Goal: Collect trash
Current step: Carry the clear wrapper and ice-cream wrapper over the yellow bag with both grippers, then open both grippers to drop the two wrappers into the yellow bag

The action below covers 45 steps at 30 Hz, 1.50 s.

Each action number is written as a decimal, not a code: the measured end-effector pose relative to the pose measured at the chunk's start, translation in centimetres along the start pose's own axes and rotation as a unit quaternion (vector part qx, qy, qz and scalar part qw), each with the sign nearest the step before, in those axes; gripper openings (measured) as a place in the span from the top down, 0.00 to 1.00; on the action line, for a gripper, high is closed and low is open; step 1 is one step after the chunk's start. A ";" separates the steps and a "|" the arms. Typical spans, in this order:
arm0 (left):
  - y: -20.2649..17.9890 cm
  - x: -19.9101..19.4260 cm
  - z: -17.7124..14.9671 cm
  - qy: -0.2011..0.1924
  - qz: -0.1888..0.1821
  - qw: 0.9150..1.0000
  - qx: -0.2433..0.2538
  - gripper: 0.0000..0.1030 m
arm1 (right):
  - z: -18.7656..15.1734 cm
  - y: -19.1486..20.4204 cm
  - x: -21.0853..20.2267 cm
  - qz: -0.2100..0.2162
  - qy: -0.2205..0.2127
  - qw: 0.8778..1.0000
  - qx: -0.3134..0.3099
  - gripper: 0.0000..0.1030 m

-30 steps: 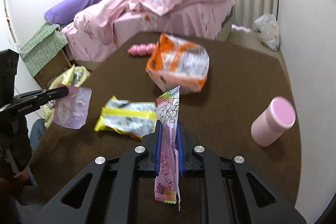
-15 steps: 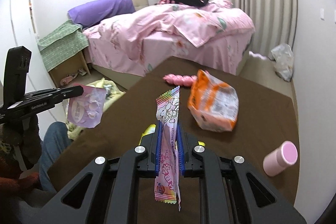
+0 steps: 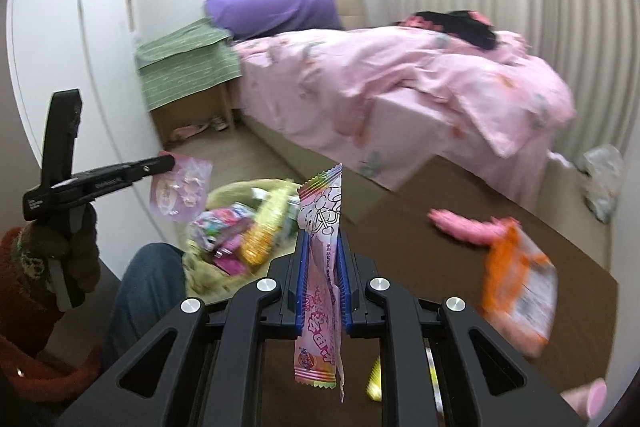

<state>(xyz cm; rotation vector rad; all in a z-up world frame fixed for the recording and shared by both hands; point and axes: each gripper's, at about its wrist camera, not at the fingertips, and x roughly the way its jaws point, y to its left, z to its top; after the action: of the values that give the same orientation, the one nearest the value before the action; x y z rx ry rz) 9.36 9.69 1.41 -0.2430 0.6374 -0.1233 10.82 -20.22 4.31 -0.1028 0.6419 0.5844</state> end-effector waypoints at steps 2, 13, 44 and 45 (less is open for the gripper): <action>1.3 1.0 -0.4 0.009 0.006 1.000 -0.013 0.98 | 0.9 0.9 2.3 0.019 0.009 1.000 -0.007 0.86; 3.9 6.6 -1.7 0.052 0.007 0.998 -0.028 0.98 | 2.9 3.2 14.8 0.066 0.072 0.995 -0.003 0.86; 5.2 8.4 -1.8 0.067 0.011 0.996 -0.062 0.65 | 0.6 3.7 19.6 0.085 0.142 0.986 0.017 0.58; 5.1 8.0 -1.6 0.060 0.014 0.996 -0.063 0.63 | 0.7 3.5 18.8 0.081 0.134 0.987 0.018 0.58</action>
<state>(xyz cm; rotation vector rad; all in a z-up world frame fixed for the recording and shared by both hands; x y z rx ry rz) 15.04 12.79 -5.74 -0.3503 0.7696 -0.0721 21.49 -8.06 -5.94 -0.0963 0.9290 0.7228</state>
